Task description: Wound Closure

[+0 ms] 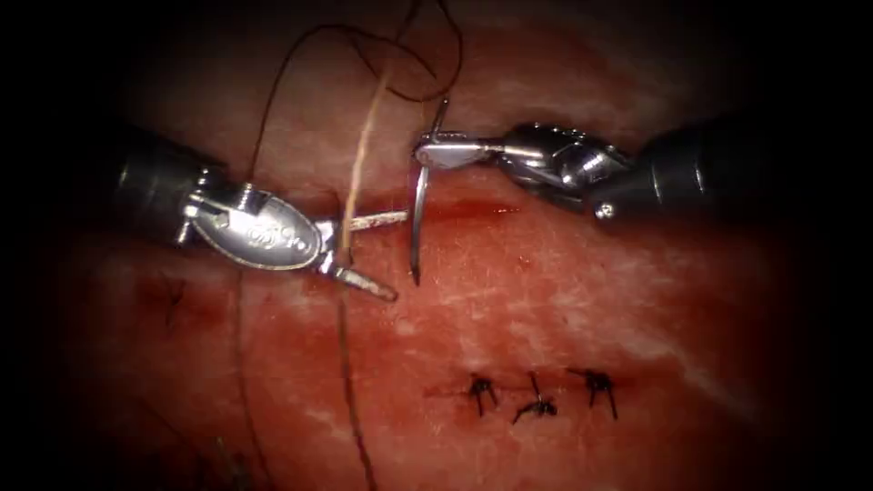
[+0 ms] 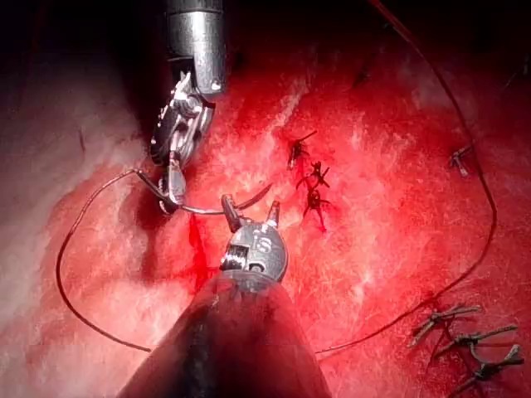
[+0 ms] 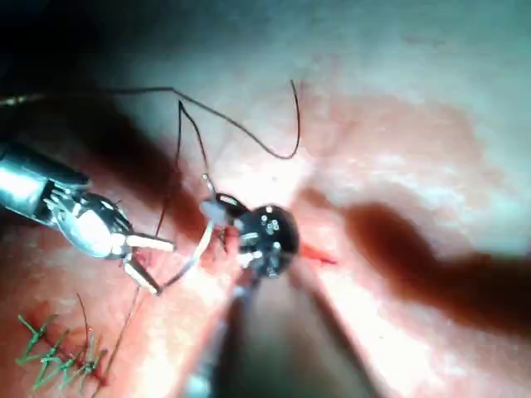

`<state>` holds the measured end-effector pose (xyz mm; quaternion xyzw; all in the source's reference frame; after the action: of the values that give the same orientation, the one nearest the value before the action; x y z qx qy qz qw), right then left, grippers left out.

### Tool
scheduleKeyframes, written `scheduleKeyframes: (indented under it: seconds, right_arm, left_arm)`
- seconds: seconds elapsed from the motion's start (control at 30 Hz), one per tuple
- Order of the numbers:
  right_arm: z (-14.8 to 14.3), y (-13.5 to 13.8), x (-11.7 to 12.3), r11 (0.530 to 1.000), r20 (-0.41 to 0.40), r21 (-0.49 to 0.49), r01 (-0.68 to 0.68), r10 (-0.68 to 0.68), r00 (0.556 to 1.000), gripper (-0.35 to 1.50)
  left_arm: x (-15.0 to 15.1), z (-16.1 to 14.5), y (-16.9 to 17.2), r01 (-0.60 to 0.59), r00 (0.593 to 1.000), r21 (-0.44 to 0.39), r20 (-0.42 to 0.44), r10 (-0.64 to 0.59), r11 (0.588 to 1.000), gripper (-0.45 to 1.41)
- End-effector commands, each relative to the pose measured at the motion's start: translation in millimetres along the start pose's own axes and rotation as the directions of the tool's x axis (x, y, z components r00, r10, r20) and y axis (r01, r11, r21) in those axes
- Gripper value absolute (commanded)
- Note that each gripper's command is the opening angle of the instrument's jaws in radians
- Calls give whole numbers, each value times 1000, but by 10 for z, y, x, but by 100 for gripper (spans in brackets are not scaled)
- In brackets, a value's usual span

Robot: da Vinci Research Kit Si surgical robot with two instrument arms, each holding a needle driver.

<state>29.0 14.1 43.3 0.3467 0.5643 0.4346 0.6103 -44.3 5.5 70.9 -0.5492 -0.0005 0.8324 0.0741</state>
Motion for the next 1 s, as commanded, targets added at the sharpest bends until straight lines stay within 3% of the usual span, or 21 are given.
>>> scheduleKeyframes:
  seconds: [0.03, 0.43, 0.53, 0.57, 0.83, 0.87, 0.9, 0.93, 0.97, 1.0]
  right_arm:
    - [5, 0, -8, 1000, 3, 4, -2, 2, 1000, -35]
    - [15, -7, -16, 1000, 29, 3, -21, 21, 999, -35]
    - [18, -7, -17, 1000, 31, 6, -27, 26, 999, -35]
    - [19, -8, -17, 999, 34, 10, -32, 32, 999, -35]
    - [22, -12, -19, 997, 43, 50, -63, 61, 997, -35]
    - [22, -13, -19, 994, 44, 59, -87, 84, 995, -16]
    - [22, -13, -19, 994, 44, 59, -87, 84, 995, -16]
    - [21, -14, -20, 994, 42, 61, -93, 91, 995, 31]
    - [21, -14, -20, 994, 44, 63, -93, 90, 995, 64]
    - [21, -14, -20, 994, 44, 63, -93, 90, 995, 64]
  left_arm:
    - [-7, 10, 7, -5, 1000, -10, -5, 5, 1000, 26]
    - [-8, 19, 7, -57, 998, -4, -3, 57, 998, 21]
    - [-7, 20, 7, -75, 997, -12, -10, 75, 997, 7]
    - [-6, 20, 8, -104, 995, -11, -10, 104, 994, -45]
    - [-10, 21, 15, -150, 989, -10, -10, 150, 989, -45]
    - [-12, 21, 15, -152, 988, -10, -11, 152, 988, -45]
    - [-12, 21, 15, -152, 988, -10, -11, 152, 988, -45]
    - [-13, 20, 14, -152, 988, -11, -11, 152, 988, -45]
    - [-13, 19, 14, -158, 987, -14, -14, 158, 987, -45]
    - [-13, 19, 14, -158, 987, -14, -14, 158, 987, -45]
